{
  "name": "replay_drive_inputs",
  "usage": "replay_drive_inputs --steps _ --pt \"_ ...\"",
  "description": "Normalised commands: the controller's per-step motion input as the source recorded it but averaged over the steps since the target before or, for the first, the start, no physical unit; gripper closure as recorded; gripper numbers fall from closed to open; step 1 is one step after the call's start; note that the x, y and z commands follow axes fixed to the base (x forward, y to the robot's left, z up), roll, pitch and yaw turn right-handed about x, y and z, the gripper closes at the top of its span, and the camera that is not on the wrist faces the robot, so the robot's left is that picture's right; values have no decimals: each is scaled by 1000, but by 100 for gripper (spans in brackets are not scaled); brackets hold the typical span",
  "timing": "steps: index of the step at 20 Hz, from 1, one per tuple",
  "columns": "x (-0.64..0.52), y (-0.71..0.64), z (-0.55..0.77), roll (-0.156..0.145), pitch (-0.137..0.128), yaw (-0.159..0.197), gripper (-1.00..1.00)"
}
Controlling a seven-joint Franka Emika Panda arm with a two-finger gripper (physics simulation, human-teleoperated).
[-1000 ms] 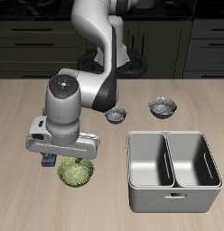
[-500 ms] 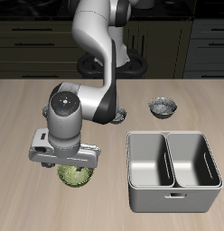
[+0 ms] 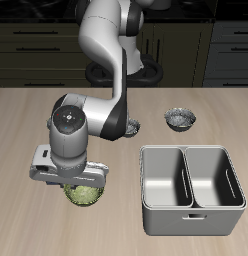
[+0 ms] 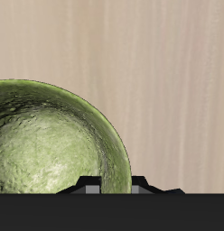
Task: Place the green bowl in the left side of the drainer
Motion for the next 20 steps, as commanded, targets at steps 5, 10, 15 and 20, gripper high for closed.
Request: replay_drive_inputs --steps 5,10,15,20 --pt "-116 -16 390 -25 -44 9 100" --pt "-170 -12 529 -48 -55 -12 100" --pt "-188 35 520 -17 -58 -15 100" --pt "-238 11 518 -43 -45 -6 100"
